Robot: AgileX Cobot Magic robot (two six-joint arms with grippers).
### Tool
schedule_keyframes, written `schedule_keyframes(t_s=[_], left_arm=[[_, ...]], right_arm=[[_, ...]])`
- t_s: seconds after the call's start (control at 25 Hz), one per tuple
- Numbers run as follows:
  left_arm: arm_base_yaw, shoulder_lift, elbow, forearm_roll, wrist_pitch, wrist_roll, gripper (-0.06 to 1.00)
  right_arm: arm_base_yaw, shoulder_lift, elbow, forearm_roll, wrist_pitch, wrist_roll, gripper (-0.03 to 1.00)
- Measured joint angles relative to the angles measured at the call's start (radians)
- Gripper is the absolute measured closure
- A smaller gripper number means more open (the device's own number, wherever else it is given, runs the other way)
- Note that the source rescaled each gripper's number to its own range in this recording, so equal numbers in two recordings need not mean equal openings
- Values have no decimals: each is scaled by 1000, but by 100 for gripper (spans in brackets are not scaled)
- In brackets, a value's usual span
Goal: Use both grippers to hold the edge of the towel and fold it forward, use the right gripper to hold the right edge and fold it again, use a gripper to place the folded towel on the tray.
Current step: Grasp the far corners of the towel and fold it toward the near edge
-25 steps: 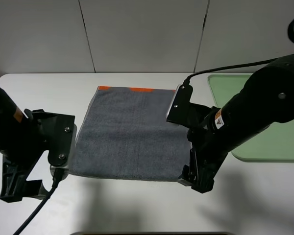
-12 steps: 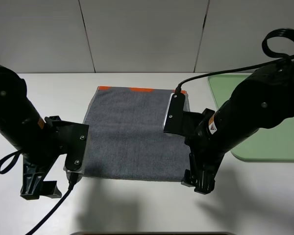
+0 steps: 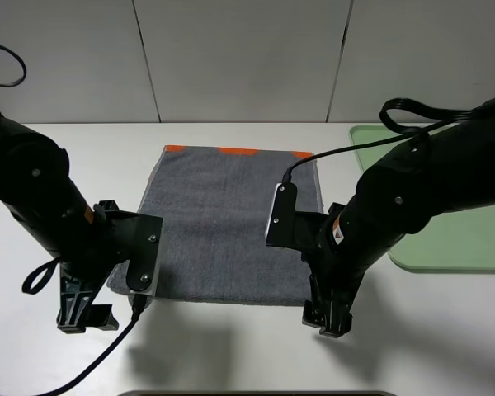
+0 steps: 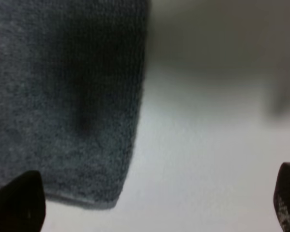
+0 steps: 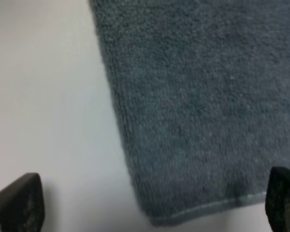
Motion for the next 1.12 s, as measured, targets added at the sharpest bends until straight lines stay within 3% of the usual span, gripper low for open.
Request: schedule_keyframes(t_s=[0.4,1.12], left_arm=[[0,98,0,0,-90,16,0],[0,135,0,0,-188,85,2]], right_arm=[[0,68,0,-3,-58,-23,-3],[0,119,-5,5,-60,-32,-3]])
